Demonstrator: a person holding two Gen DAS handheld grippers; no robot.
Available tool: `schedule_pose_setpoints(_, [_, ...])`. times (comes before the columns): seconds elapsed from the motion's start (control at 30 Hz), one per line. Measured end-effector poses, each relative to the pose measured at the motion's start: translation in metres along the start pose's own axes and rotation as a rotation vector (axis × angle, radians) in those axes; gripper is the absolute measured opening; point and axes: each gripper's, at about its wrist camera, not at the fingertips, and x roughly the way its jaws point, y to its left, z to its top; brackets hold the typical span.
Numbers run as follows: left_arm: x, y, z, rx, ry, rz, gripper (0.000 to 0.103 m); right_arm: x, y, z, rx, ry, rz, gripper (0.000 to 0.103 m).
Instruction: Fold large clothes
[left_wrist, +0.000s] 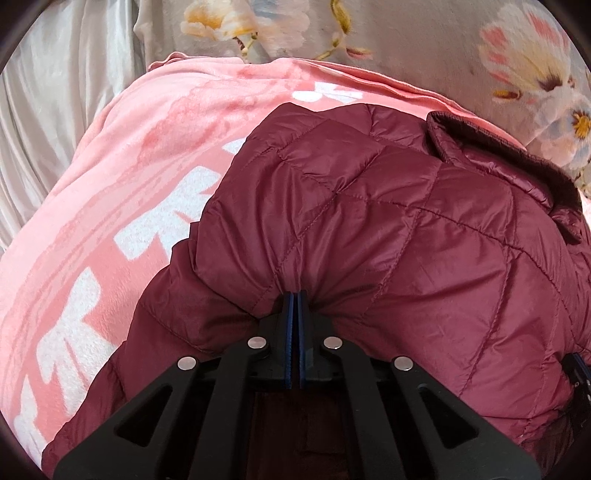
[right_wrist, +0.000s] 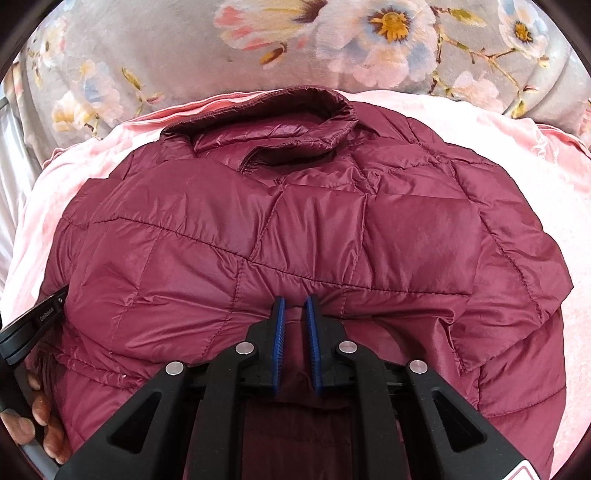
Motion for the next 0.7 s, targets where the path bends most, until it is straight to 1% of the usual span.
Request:
schedule_pose_setpoints(0.07, [-0.003,0.002,-0.001,0.005,0.003,-0.008,0.001,-0.008,0.000,-0.001,-0.005,-0.002,-0.016,0.014])
schedule_pose_setpoints(0.1, [-0.007,0.002,-0.003,0.014,0.005,-0.005,0.001,-0.018,0.000,-0.004,-0.004,-0.013,-0.019,0.021])
schedule_pose_setpoints(0.13, [-0.011,0.004,-0.006,0.022,0.009,-0.001,0.001,-0.030,-0.002,-0.008,0.010,-0.035,-0.011,0.034])
schedule_pose_setpoints(0.17, [-0.017,0.007,-0.010,0.025,0.016,-0.011,0.005,-0.039,-0.004,-0.011,0.023,-0.049,-0.002,0.040])
schedule_pose_setpoints(0.2, [-0.023,0.011,-0.014,0.019,0.026,-0.025,0.013,-0.052,-0.007,-0.017,0.036,-0.063,0.009,0.046])
schedule_pose_setpoints(0.23, [-0.028,0.015,-0.017,0.005,0.031,-0.039,0.016,-0.060,-0.009,-0.020,0.041,-0.067,0.013,0.046])
schedule_pose_setpoints(0.27, [-0.033,0.018,-0.018,-0.005,0.033,-0.053,0.025,-0.069,-0.012,-0.025,0.046,-0.070,0.017,0.046])
schedule_pose_setpoints(0.3, [-0.040,0.022,-0.021,-0.018,0.031,-0.071,0.035,-0.075,-0.015,-0.029,0.047,-0.072,0.018,0.046])
schedule_pose_setpoints(0.37, [-0.052,0.028,-0.025,-0.028,0.019,-0.080,0.044,-0.089,-0.024,-0.038,0.053,-0.077,0.011,0.048])
schedule_pose_setpoints(0.4, [-0.059,0.030,-0.028,-0.020,0.011,-0.084,0.050,-0.096,-0.030,-0.043,0.061,-0.080,0.005,0.051])
schedule_pose_setpoints(0.43, [-0.065,0.031,-0.030,-0.007,0.004,-0.078,0.054,-0.104,-0.037,-0.049,0.072,-0.086,-0.005,0.054])
schedule_pose_setpoints(0.47, [-0.070,0.033,-0.033,0.006,0.001,-0.068,0.061,-0.112,-0.044,-0.055,0.084,-0.090,-0.014,0.055])
schedule_pose_setpoints(0.53, [-0.079,0.037,-0.038,0.020,-0.005,-0.063,0.062,-0.123,-0.058,-0.065,0.112,-0.093,-0.024,0.057])
schedule_pose_setpoints(0.7, [-0.094,0.054,-0.050,0.014,0.016,-0.056,0.064,-0.147,-0.089,-0.089,0.172,-0.100,-0.063,0.058])
